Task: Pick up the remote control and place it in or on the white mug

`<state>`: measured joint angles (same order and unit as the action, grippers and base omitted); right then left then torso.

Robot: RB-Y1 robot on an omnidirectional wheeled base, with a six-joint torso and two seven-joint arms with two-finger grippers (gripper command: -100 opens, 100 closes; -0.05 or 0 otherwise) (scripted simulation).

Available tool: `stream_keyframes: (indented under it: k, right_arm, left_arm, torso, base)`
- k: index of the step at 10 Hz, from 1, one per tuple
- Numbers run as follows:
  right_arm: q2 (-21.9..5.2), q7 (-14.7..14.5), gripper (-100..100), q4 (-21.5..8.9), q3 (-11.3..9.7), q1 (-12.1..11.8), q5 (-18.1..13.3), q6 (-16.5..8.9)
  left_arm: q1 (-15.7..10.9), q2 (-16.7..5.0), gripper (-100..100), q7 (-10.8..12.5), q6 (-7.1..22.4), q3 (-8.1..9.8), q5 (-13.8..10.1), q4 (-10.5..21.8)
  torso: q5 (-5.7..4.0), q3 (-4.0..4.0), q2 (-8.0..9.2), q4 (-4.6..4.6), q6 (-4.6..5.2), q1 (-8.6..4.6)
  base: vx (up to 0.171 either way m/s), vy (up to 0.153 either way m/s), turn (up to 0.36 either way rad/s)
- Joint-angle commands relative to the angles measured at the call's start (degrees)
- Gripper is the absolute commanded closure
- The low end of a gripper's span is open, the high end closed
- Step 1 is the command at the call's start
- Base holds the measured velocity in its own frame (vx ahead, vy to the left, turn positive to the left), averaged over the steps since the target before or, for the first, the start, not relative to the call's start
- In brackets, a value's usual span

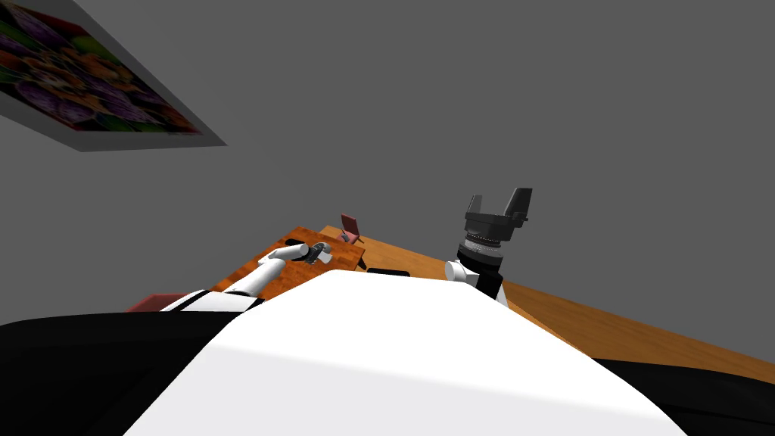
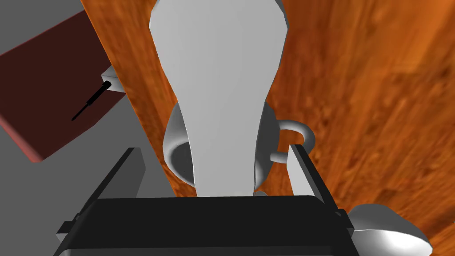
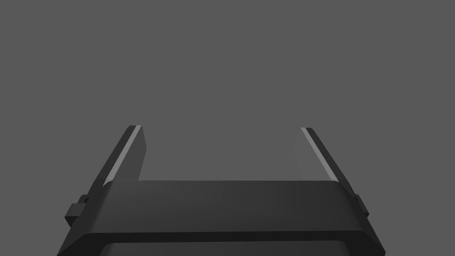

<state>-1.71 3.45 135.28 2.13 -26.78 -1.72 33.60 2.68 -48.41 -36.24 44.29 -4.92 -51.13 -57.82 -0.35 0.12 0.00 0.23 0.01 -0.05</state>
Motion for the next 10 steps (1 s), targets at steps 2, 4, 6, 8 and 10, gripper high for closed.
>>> stream_keyframes:
  k: [2,4,6,8,10]
  right_arm:
    - [0.0,0.0,0,0.0,0.0,0.0,0.0,0.0]
    - [0.0,0.0,0,0.0,0.0,0.0,0.0,0.0]
    - [0.0,0.0,0,0.0,0.0,0.0,0.0,0.0]
    - [0.0,0.0,0,0.0,0.0,0.0,0.0,0.0]
    - [0.0,0.0,0,0.0,0.0,0.0,0.0,0.0]
  left_arm:
    - [0.1,-2.1,-100,-0.5,1.8,0.30,-1.8,-1.4]
    - [0.3,-4.8,-100,-1.1,4.1,0.71,-4.2,-3.3]
    - [0.4,-5.4,-100,-1.1,4.5,0.83,-4.6,-3.9]
    - [0.4,-5.6,0,-1.1,4.8,0.85,-4.7,-4.0]
    - [0.4,-5.6,0,-1.1,4.8,0.85,-4.7,-4.0]
  torso:
    - [0.00,0.00,0.00,0.00,0.00,0.00]
    - [-0.06,-0.02,-0.04,-0.01,0.00,-0.22]
    - [-0.07,-0.03,-0.06,-0.01,0.00,-0.25]
    - [-0.01,-0.01,-0.02,-0.01,0.01,-0.05]
    - [0.00,-0.01,-0.01,0.00,0.00,0.00]
  base:
    - [0.005,-0.016,0.035]
    - [0.014,-0.067,0.078]
    - [0.014,-0.044,0.041]
    - [0.001,-0.003,-0.001]
    - [0.000,0.000,0.000]
